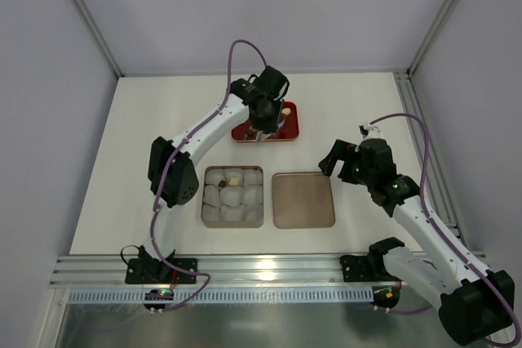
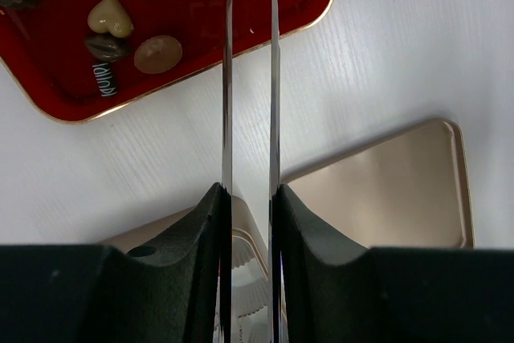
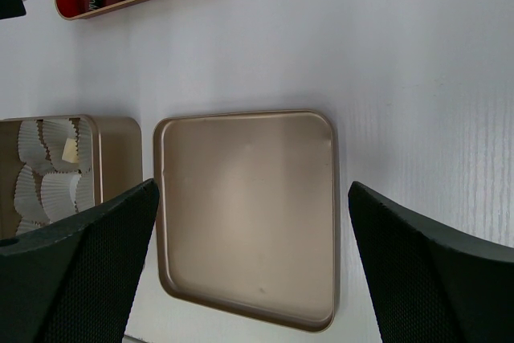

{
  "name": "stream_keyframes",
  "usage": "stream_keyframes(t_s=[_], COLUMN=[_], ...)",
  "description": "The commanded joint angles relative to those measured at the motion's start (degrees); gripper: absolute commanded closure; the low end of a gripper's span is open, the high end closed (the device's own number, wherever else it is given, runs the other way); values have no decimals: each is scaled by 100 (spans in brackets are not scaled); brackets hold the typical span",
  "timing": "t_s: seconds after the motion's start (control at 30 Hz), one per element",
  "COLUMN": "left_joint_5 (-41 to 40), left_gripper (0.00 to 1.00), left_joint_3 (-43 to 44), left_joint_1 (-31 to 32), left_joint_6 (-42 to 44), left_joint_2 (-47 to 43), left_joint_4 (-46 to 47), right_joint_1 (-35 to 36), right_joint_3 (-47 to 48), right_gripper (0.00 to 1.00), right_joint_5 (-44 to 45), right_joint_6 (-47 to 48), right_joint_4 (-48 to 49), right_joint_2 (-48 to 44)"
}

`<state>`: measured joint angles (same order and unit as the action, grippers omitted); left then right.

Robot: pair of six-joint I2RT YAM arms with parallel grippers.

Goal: Pack the chocolate

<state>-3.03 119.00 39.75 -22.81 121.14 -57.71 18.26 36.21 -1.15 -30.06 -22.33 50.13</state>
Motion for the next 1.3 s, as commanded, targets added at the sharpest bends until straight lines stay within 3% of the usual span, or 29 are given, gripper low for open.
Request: stream_keyframes(t_s=[0.0,0.37,0.97,1.27], left_joint_5=[-93,13,250,522], left_gripper=[74,75,73,73], left_joint_3=[264,-175,-3163,-4147], left_joint_1=[33,33,42,130], left_joint_6=[110,13,-356,-540], left_joint_2=[-275,-1013,-4307,-4916], left_joint_4=[-100,-232,-416,-346], right_joint_1=[-7,-7,-7,-7], right_joint_3=[106,80,27,-43], right_gripper=[0,0,0,0], right_joint_5=[88,71,88,88], right_joint_6=[45,18,-52,-114], right_joint_4=[194,378,791,791], right_joint_2=[-12,128,665,674])
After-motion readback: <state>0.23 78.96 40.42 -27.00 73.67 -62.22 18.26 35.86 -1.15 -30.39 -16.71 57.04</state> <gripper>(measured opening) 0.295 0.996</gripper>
